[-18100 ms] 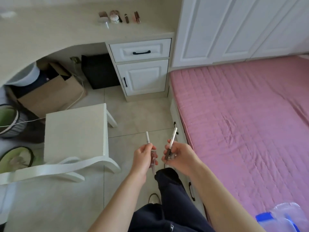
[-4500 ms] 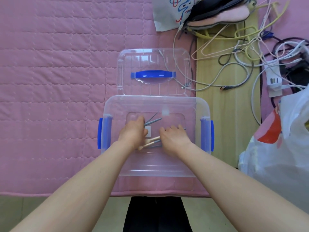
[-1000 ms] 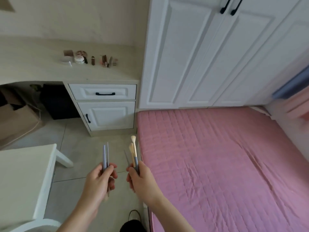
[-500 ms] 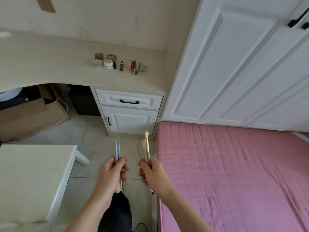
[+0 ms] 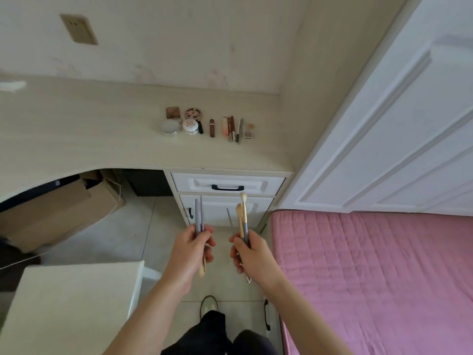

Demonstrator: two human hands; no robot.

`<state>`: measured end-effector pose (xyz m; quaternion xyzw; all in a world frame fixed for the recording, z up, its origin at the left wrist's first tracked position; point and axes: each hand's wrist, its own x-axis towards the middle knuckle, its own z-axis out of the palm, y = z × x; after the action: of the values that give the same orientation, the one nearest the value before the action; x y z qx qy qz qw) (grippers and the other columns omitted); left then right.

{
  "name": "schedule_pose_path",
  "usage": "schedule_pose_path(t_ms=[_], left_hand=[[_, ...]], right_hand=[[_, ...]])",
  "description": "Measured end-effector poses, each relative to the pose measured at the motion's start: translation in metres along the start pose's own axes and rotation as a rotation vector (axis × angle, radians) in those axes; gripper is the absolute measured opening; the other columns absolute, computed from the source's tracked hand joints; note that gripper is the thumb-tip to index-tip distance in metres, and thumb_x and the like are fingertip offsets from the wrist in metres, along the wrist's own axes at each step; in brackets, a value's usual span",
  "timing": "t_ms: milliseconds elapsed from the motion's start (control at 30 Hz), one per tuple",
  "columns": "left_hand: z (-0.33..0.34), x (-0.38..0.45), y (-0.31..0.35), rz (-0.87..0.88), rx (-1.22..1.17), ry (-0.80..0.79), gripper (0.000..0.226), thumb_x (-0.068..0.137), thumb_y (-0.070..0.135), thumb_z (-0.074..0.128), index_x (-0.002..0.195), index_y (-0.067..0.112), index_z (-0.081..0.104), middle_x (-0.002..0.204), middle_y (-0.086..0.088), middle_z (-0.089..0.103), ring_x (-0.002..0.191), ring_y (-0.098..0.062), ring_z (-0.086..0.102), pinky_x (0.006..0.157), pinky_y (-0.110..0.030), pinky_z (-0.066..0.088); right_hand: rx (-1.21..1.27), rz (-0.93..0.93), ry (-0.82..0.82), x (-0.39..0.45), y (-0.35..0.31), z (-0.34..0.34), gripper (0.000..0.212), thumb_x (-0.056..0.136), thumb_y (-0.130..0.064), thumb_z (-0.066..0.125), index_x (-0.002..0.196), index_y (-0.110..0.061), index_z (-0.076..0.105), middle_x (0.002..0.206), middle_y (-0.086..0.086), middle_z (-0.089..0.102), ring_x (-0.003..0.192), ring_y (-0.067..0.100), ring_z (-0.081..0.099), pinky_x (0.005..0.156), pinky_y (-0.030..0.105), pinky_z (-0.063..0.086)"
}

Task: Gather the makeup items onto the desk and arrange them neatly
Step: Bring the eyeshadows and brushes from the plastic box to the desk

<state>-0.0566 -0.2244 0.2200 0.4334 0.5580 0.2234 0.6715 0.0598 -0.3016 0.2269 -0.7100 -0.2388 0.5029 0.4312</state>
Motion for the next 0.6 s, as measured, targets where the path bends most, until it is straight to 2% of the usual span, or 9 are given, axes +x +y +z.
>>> schedule_pose_path(t_ms=[300, 600], left_hand=[[-0.002, 0.07, 0.039, -0.055, -0.025, -0.045, 0.014, 0.095, 0.006, 0.049, 0.1, 0.004, 0.062, 0.076, -0.012, 0.054, 0.061, -0.022, 0.051, 0.058, -0.034, 0.047], [0.031, 0.137, 0.072, -0.066, -0.032, -0.071, 0.016, 0.097, 0.008, 0.047, 0.1, 0.007, 0.063, 0.074, -0.011, 0.057, 0.061, -0.021, 0.053, 0.059, -0.034, 0.05]], right_hand=[[0.041, 0.038, 0.072, 0.064, -0.039, 0.007, 0.015, 0.099, -0.01, 0.042, 0.092, -0.013, 0.054, 0.067, 0.0, 0.055, 0.051, 0.01, 0.047, 0.05, 0.024, 0.04], [0.071, 0.066, 0.137, 0.134, -0.067, -0.018, 0.015, 0.099, -0.009, 0.042, 0.097, -0.011, 0.056, 0.068, 0.002, 0.055, 0.051, 0.01, 0.048, 0.05, 0.024, 0.04]])
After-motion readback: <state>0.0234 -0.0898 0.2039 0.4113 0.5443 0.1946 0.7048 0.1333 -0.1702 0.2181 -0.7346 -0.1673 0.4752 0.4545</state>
